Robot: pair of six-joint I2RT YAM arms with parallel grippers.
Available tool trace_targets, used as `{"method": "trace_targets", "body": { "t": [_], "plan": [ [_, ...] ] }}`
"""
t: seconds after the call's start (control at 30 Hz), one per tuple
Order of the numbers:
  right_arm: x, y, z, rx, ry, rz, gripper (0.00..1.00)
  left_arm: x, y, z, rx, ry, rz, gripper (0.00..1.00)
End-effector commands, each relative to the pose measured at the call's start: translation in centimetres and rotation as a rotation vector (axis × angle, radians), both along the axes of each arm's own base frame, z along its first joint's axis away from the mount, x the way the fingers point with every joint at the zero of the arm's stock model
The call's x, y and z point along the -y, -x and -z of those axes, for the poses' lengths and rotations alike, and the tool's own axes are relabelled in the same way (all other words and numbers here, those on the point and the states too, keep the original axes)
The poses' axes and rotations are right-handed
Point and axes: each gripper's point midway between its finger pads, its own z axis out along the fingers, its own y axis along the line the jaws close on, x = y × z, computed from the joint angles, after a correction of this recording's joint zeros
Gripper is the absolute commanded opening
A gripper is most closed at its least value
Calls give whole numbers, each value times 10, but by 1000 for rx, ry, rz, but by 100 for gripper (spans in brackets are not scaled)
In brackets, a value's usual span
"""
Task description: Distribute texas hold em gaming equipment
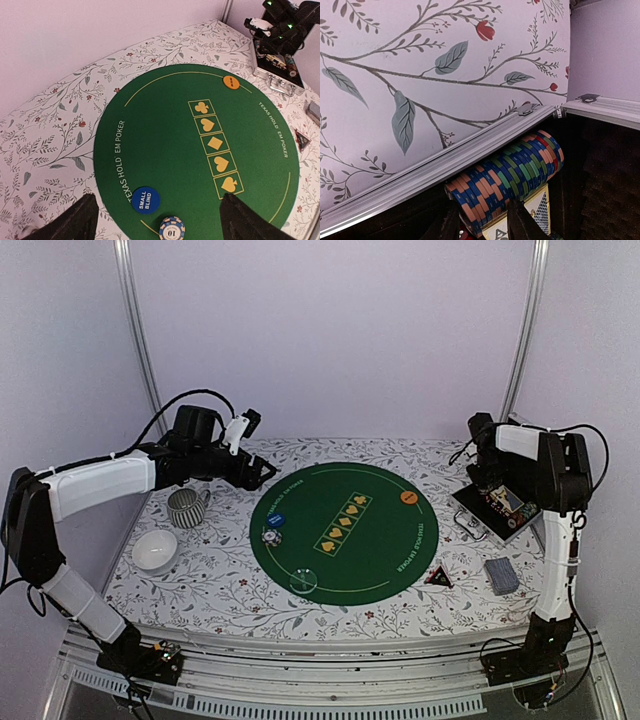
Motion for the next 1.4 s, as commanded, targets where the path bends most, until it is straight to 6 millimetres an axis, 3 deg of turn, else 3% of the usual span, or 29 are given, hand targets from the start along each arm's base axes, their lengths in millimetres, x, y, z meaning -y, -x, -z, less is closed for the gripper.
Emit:
{"method": "trace_targets", "body": {
  "t": [0.0,0.33,0.77,1.03,1.37],
  "plan": [
    [-3,-5,-2,37,-4,18,32,-5,1,-13,34,13,2,86],
    [-24,5,11,0,-133,-21,32,-5,1,-12,31,15,4,86],
    [-23,10,2,20,-135,-6,34,-3,2,-12,27,21,12,86],
    [-10,2,1,29,-72,-3,50,-3,3,-12,25,23,16,86],
    [-30,2,12,3,-202,-55,55,-3,3,-11,25,22,17,86]
  ]
}}
